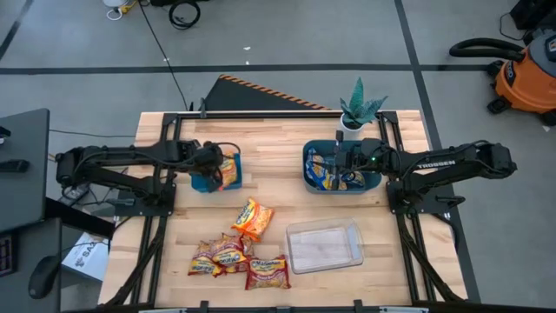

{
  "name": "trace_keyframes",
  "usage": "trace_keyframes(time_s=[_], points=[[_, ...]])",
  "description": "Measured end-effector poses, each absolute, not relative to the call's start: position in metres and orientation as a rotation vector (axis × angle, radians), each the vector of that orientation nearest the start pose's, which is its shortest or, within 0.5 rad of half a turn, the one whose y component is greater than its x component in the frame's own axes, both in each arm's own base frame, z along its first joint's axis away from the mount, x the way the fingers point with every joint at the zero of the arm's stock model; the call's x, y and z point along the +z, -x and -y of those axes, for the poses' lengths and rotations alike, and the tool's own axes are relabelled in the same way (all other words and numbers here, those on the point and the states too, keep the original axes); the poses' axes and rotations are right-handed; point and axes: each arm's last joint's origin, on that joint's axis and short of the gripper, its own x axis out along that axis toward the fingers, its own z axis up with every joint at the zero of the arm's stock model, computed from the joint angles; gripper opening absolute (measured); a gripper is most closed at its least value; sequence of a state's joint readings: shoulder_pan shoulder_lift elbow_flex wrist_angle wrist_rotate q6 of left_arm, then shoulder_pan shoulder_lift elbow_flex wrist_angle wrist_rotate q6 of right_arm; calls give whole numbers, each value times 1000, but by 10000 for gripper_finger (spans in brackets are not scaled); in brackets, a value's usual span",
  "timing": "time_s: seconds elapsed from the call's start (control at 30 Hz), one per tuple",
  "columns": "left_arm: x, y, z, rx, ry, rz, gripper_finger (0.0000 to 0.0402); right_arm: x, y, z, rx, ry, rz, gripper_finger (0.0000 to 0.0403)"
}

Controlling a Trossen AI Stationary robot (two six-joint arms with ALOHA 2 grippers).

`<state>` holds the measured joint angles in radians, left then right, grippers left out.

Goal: Sort Maruchan noodles
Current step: Put the orange noodle pack into the blue bin

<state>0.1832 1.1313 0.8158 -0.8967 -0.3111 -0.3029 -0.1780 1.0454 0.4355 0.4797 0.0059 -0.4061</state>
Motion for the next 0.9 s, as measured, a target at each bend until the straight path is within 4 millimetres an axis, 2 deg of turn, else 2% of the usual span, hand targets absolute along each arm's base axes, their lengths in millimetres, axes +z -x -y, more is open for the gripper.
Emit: trace_keyframes(time_s=[0.2, 0.33, 0.5, 0.67, 0.8, 0.9], points=[[232, -182, -40, 619, 141, -1207, 125, 228, -215, 39, -154, 398, -165, 105], [232, -177, -40, 660, 144, -1259, 156, 228, -215, 39, -154, 398, -168, 105], [251, -176, -41, 691, 137, -1256, 155, 229, -215, 39, -156, 399, -159, 105], [274, -187, -37, 676, 132, -1130, 145, 229, -215, 39, -156, 399, -159, 105], [277, -200, -34, 644, 143, -998, 144, 229, -215, 39, -156, 391, -159, 105], [260, -204, -32, 618, 131, -968, 144, 229, -215, 39, -153, 391, -159, 105]])
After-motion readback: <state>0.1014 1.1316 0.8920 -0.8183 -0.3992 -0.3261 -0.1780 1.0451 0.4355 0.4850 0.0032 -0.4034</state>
